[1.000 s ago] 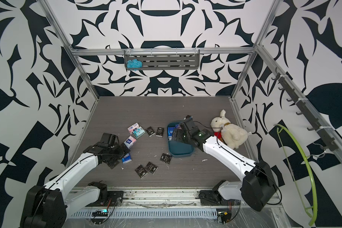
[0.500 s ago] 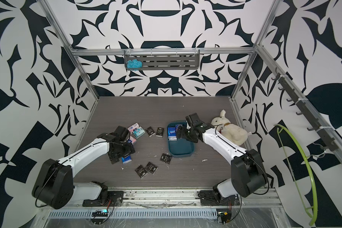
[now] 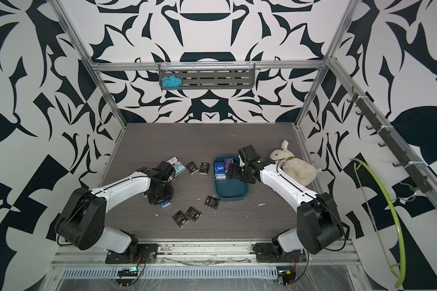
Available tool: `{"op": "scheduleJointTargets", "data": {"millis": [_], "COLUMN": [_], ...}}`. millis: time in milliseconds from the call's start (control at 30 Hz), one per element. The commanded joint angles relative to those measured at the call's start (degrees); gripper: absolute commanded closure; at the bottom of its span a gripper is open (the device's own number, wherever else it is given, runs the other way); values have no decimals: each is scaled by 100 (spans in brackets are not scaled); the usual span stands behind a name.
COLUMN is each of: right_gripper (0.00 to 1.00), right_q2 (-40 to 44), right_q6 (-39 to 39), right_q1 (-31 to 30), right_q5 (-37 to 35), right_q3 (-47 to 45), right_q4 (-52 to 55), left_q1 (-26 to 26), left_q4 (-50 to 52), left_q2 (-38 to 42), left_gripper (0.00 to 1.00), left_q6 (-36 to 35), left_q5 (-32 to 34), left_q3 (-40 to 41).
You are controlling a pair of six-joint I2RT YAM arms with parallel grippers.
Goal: Put the pocket tissues into the storage box
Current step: Pick up the pocket tissues from the center of the board, then place the pocket tissues in the storage box.
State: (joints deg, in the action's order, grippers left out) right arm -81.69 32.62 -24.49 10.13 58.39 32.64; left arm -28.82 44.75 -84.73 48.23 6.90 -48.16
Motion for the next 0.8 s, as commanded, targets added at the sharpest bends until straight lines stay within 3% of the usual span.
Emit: {"op": "scheduleJointTargets", "data": {"millis": [0,100,200,433,567,767], "right_gripper": [11,8,0,0,0,1], "right_q2": [112,93,109,264,369,272], "right_q6": [-177,-261,-135,-212,-315,-405], "right_q1": [67,134,248,694,740,753], "right_q5": [-169,-108,-404,-499,-793,-986], "right_q3": [93,-2,-119,-315,-258,-43], "right_q4": [207,199,208,284,238,326], "left_q1": [-180,-558,-1277,-2661,-2980,-3013], "left_q4": [139,371,470,895,893,825], "left_q2": [356,594,605,-597,-1466,-2494], "left_gripper": [62,61,60,58,58,57], "left_q6": [288,644,1078,1444,1333,1041], "left_q5": [14,191,472,725,577,261], "left_q3": [14,-214,-615,-2515,-3629,-4853]}}
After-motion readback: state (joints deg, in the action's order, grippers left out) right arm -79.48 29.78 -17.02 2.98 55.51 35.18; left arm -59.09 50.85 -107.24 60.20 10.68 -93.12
